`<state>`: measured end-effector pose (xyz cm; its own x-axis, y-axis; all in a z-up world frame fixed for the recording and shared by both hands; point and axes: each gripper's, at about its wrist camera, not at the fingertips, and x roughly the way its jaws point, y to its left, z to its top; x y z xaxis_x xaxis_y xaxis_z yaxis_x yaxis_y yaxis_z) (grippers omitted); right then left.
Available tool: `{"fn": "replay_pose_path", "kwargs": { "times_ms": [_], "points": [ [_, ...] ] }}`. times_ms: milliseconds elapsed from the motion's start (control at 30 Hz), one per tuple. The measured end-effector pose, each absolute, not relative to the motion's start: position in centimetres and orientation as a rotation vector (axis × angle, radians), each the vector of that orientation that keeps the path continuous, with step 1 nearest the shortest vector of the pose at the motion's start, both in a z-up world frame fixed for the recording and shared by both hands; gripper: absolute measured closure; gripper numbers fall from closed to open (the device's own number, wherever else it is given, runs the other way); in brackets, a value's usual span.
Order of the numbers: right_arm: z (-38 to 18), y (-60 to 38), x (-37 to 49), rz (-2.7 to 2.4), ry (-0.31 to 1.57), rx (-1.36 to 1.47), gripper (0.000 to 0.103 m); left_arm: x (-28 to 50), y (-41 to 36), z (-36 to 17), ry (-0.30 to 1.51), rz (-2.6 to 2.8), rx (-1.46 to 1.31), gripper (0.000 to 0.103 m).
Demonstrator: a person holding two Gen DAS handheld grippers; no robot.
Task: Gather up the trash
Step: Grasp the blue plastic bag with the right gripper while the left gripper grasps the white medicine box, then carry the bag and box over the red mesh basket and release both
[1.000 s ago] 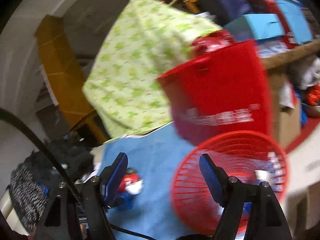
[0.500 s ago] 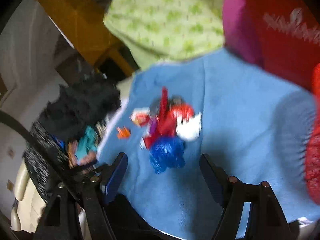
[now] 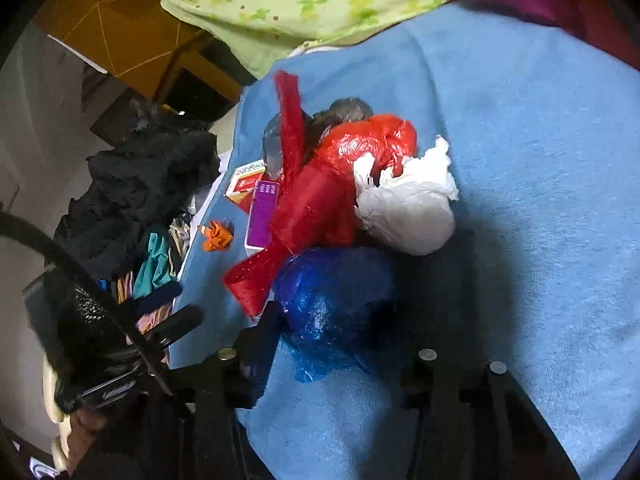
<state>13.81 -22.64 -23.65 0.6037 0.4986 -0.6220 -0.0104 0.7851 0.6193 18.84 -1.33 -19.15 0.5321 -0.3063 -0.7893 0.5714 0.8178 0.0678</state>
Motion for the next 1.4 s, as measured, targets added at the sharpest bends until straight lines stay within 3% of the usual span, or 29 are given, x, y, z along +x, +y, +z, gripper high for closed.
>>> {"fn": "replay_pose_path", "kwargs": {
  "times_ms": [400,733,800,867,933,1400],
  "points": [
    [-21.9,-28.6,4.8,0.239,0.856,0.680,0.057,22.0,-6.7,-20.8,0.858,-0.840,0.492,0.030],
    [-22.7,-29.1,4.2,0.190,0.848,0.721,0.057,21.2,-6.3,-22.2,0.869,-0.810,0.565,0.030],
    [-22.6,-29.0,4.2,0.182,0.841,0.719,0.057,21.0,-6.4,-22.4,0.873,-0.782,0.549,0.032],
    [-22.3,-28.7,4.1,0.174,0.831,0.711,0.057,21.0,-6.4,-22.4,0.881,-0.762,0.520,0.042],
    [-21.8,-28.5,3.7,0.169,0.814,0.703,0.057,20.5,-6.3,-22.4,0.879,-0.734,0.493,0.044],
    [-13.6,-28.0,-1.4,0.161,0.580,0.553,0.057,9.7,-5.3,-14.0,0.762,-0.647,0.318,0.046]
  ]
}}
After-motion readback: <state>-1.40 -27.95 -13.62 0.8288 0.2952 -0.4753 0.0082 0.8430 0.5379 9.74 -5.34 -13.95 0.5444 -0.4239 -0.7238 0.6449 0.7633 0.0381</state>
